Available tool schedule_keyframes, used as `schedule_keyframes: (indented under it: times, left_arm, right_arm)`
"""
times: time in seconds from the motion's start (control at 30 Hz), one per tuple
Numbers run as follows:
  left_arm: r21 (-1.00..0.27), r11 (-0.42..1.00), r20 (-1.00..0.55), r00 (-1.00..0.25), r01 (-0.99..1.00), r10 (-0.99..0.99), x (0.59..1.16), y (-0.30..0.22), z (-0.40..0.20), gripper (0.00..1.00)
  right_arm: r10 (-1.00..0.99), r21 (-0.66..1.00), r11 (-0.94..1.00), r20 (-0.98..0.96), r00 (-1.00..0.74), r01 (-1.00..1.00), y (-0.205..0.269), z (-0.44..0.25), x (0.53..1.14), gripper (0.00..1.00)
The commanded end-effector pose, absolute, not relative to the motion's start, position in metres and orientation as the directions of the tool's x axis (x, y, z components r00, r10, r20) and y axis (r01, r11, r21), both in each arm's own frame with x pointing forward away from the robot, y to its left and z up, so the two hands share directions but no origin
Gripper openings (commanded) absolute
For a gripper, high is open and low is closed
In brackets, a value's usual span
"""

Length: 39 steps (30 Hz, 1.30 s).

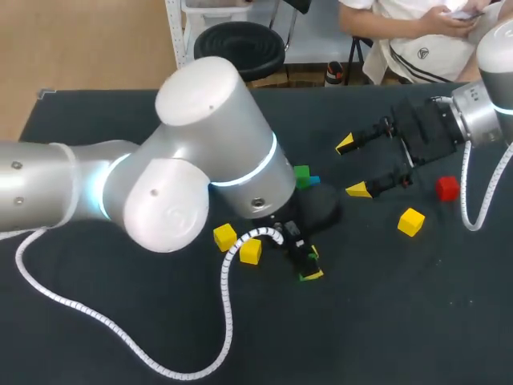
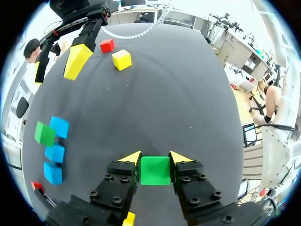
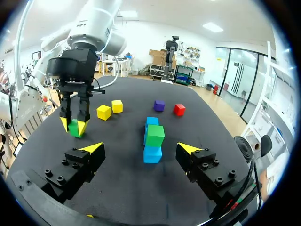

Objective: Place the blue cubes, place green cubes on the blue cubes, place the yellow cubes on the green cubes, then place the red cubes on the yellow cubes, and place purple cube on the red cubes.

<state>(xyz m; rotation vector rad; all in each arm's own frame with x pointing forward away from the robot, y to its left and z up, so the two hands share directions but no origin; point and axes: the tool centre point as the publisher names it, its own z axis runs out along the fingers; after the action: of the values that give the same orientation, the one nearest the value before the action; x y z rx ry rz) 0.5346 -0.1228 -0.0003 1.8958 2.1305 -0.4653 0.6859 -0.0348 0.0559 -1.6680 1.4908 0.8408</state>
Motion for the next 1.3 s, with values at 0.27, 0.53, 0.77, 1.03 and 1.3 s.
schedule_keyframes:
  times: [0.27,0.53,0.77,1.03,1.3]
  left_arm:
    - [-0.042,0.096,-0.434,-0.104,0.995,0.895,0.538,-0.114,0.009,1.00]
    - [-0.023,0.121,-0.460,-0.118,0.992,0.880,0.537,-0.098,0.016,1.00]
    - [-0.043,0.121,-0.458,-0.127,0.992,0.880,0.540,-0.102,0.006,1.00]
    - [-0.072,0.123,-0.458,-0.143,0.990,0.877,0.545,-0.108,-0.003,1.00]
    - [-0.078,0.120,-0.452,-0.142,0.990,0.881,0.548,-0.111,-0.004,1.00]
  right_arm:
    - [-0.512,-0.099,-0.057,-0.851,0.114,-0.994,-0.035,0.056,0.685,1.00]
    - [-0.512,-0.099,-0.057,-0.851,0.114,-0.994,-0.035,0.056,0.685,1.00]
    - [-0.512,-0.099,-0.057,-0.851,0.114,-0.994,-0.035,0.056,0.685,1.00]
    - [-0.512,-0.099,-0.057,-0.851,0.114,-0.994,-0.035,0.056,0.685,1.00]
    - [-0.512,-0.099,-0.057,-0.851,0.114,-0.994,-0.035,0.056,0.685,1.00]
